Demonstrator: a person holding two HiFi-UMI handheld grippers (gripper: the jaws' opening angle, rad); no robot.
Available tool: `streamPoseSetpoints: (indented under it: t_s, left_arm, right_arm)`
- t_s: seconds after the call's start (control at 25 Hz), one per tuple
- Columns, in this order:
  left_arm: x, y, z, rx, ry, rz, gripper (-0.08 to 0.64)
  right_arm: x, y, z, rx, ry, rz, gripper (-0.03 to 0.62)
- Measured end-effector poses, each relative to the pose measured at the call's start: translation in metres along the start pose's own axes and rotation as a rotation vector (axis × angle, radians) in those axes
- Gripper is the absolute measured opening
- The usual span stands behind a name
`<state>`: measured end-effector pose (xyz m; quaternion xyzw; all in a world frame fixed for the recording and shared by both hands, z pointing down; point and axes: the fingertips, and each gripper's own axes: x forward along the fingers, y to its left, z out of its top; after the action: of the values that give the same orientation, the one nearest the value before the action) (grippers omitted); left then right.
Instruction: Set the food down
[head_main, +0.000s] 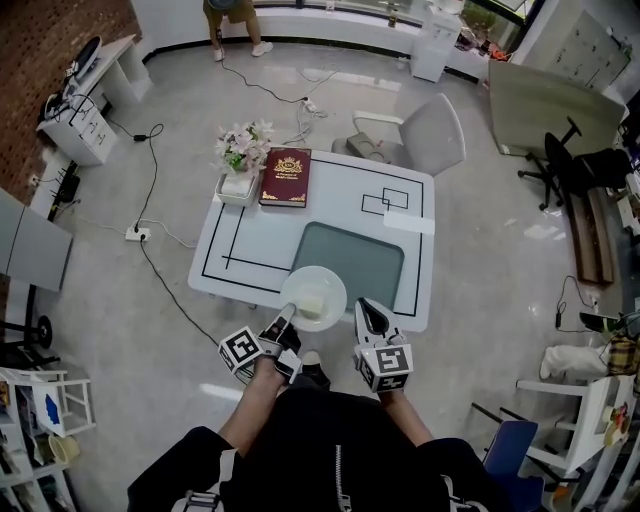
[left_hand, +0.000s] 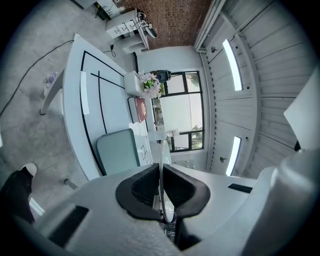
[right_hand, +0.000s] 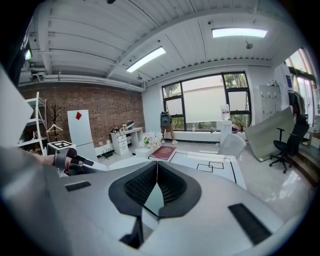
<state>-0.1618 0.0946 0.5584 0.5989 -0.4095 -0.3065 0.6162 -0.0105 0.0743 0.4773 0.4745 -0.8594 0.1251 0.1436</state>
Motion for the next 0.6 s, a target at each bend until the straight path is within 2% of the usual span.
streamPoseSetpoints:
  t_s: [0.28, 0.6]
  left_arm:
    - [0.007, 0.008, 0.034, 0.009, -0.006, 0.017, 0.018]
    - [0.007, 0.010, 0.048, -0.001, -0.021, 0.017, 0.018]
  right_arm:
    - [0.027, 0.006, 0.003, 0.002, 0.024, -0.008, 0.009]
    - [0.040, 0.011, 0.005, 0.002, 0.035, -0.001, 0.009]
